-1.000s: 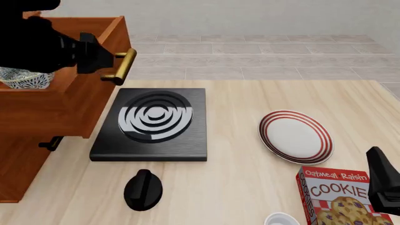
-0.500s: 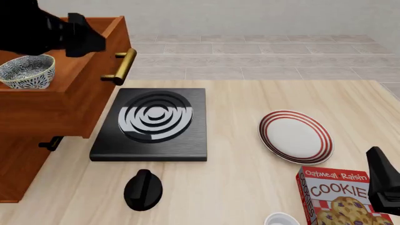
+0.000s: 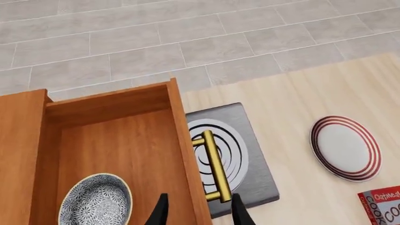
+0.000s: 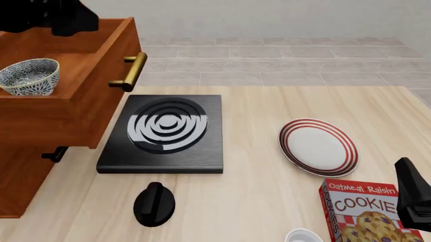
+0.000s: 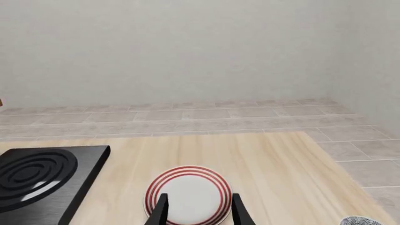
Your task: Pick the akita bowl in the top layer of the wooden cabinet and place it on the plate.
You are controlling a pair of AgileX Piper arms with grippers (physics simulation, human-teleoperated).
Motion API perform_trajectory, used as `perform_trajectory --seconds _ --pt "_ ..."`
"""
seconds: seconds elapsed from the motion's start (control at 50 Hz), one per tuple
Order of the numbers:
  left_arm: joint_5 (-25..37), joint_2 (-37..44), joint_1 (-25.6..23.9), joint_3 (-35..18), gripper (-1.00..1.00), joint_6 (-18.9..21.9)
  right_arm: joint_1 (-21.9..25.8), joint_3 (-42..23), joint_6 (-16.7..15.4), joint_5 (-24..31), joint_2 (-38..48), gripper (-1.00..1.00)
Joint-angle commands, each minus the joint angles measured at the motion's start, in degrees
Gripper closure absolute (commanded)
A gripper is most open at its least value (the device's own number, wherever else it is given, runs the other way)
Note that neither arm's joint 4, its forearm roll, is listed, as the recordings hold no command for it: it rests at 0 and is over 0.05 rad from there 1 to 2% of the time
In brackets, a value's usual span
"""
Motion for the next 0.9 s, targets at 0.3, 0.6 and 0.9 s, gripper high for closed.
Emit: perform_trajectory --seconds 0.3,0.6,0.9 --pt "3.7 3.0 5.1 -5.2 -1.00 6.4 0.2 -0.1 -0.3 0.0 0.0 -1.00" --pt "5.6 3.5 8.4 -6.7 -1.00 10.6 0.3 -0.3 -0.6 0.0 0.0 -1.00" --pt "7.3 3.9 12.2 -7.2 -1.00 13.2 0.5 -0.5 -0.8 0.0 0.0 -1.00"
